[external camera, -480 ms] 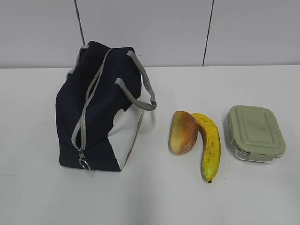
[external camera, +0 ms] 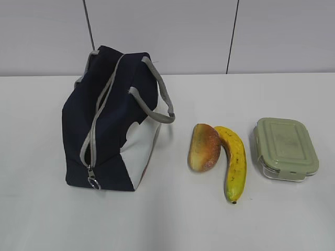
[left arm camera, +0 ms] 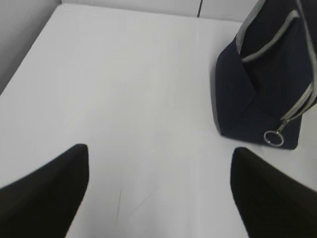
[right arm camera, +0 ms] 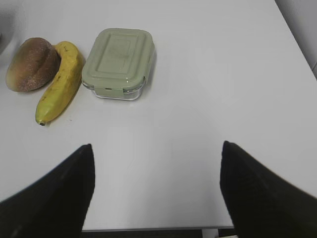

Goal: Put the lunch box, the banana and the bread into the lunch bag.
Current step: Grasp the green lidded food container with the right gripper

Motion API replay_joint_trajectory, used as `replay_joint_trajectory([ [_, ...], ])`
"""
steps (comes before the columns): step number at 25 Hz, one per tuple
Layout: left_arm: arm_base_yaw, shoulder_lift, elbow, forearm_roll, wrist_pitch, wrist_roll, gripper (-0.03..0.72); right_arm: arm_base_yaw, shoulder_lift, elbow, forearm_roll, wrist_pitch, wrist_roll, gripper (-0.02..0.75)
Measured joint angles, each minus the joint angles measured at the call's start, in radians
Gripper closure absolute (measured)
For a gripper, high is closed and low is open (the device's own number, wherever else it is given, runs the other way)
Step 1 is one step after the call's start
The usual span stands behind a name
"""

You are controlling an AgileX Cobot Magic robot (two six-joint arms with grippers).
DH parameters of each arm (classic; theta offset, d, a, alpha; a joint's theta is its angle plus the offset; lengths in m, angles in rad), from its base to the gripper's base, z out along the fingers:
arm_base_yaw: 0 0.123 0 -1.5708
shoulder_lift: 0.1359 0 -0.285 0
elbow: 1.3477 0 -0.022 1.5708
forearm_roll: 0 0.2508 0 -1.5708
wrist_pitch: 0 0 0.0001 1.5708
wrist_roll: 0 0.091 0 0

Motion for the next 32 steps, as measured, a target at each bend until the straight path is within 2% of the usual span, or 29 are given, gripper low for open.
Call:
replay_joint_trajectory([
  [5, 0.000, 0.106, -0.086, -0.038, -0.089, 0.039, 0.107, 0.000, 0.000, 0.000, 0.000, 0.000, 0.000, 0.155],
  [10, 0.000, 0.370, -0.182, -0.093, -0.217, 0.049, 0.107, 0.000, 0.000, 0.000, 0.000, 0.000, 0.000, 0.155],
  [22, 0.000, 0.888, -0.511, -0.449, -0.233, 0.278, 0.120, 0.000, 0.000, 0.000, 0.000, 0.000, 0.000, 0.155],
  [25, -0.035, 1.005, -0.579, -0.472, -0.201, 0.296, 0.124, 0.000, 0.000, 0.000, 0.000, 0.000, 0.000, 0.155],
  [32, -0.185, 1.279, -0.713, -0.452, -0.162, 0.305, 0.125, 0.000, 0.000, 0.000, 0.000, 0.000, 0.000, 0.155],
])
